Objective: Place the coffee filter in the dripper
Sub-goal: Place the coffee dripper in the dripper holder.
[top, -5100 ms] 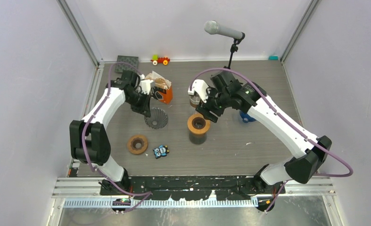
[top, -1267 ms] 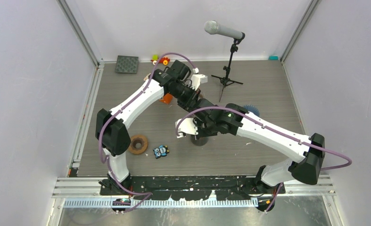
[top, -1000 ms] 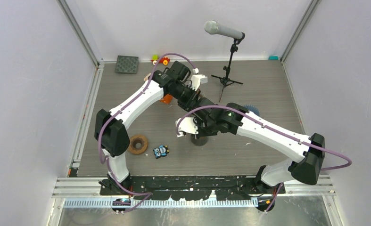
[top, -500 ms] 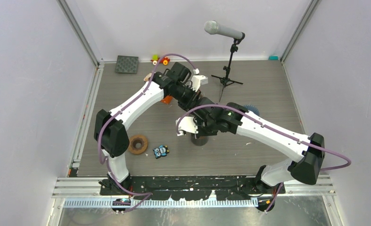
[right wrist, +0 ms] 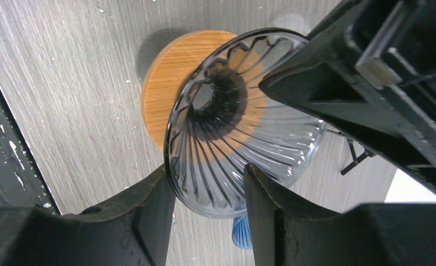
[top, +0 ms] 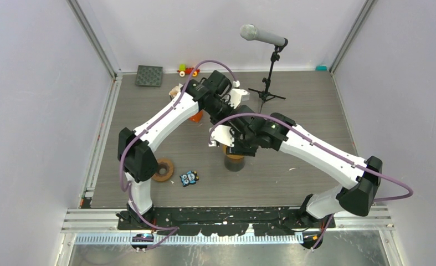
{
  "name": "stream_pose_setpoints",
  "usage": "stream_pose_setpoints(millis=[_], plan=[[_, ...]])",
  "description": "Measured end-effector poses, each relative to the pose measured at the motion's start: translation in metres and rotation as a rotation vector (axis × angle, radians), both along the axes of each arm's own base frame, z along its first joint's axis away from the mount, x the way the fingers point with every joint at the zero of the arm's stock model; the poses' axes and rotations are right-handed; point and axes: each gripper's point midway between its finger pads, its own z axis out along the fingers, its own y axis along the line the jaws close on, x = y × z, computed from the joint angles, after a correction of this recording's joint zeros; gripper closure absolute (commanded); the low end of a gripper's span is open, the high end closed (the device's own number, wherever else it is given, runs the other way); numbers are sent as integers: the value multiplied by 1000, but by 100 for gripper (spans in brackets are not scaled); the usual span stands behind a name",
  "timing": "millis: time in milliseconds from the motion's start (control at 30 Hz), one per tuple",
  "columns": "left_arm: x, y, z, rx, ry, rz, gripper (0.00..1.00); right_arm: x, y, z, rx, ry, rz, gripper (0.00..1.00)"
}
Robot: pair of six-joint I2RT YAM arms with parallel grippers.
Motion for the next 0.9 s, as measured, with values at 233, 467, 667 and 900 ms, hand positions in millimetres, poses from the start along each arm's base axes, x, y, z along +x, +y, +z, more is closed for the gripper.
stream_pose_setpoints(millis=[233,467,667,900], plan=[[1,2,12,5,-15,-2,55,-3,-3,13,27,-11,1,45],[-2,1,12,3,-2,-4,54,-14,-6,18,56,11,22,45],[-5,1,12,-5,9,-11,53,-20,-8,23,85,27,29,45],[-10,14,32,-35,-33,1,37,-14,-23,45,236,33,-70,45]])
